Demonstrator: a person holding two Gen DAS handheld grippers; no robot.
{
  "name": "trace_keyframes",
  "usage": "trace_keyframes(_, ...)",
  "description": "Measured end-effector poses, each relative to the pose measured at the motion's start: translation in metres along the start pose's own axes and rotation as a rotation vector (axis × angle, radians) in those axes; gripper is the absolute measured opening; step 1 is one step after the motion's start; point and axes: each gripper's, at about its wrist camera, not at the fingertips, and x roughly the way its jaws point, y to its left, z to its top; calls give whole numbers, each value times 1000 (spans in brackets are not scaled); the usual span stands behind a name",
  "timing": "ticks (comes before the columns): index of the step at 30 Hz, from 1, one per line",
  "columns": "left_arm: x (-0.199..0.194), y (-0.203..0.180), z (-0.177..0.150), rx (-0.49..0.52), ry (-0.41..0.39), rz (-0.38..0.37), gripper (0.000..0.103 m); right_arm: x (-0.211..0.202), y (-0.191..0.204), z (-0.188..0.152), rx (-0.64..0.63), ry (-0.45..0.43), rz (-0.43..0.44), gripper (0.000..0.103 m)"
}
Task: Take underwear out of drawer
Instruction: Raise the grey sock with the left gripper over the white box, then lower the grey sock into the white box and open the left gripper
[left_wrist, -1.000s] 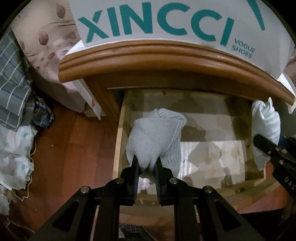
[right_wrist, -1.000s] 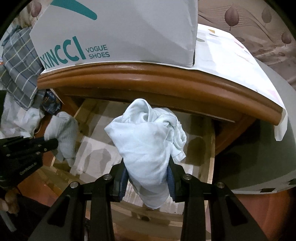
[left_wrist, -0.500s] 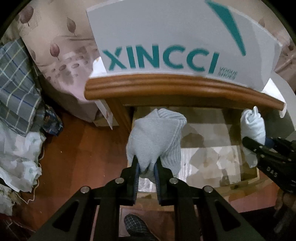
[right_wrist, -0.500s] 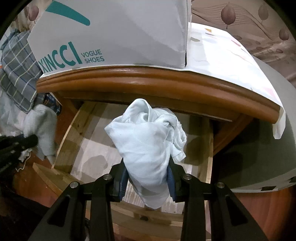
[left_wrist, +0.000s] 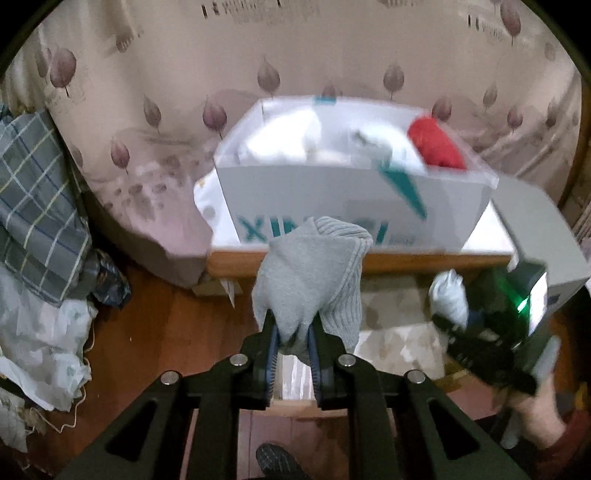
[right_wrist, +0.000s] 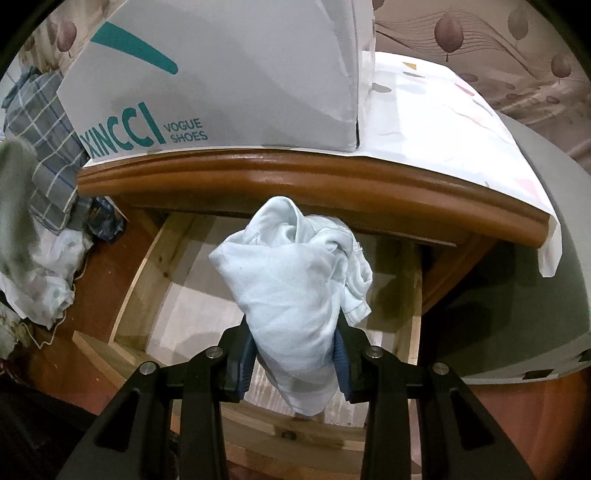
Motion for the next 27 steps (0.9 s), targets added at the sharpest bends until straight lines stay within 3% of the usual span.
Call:
trace_keyframes(6, -40, 22, 55, -26, -97, -13, 15, -5, -1, 0, 13, -11, 3, 33)
trace_keyframes(11, -50, 27, 95, -21, -153, -6, 15, -5, -2, 2, 21, -15, 1, 33)
trace_keyframes(19, -18, 12, 134, 12, -130, -24, 15, -6, -2, 1, 26, -16, 5, 33)
trace_keyframes(27, 19, 9, 160, 52, -131, 21, 15, -8, -2, 4, 25, -17, -1, 33)
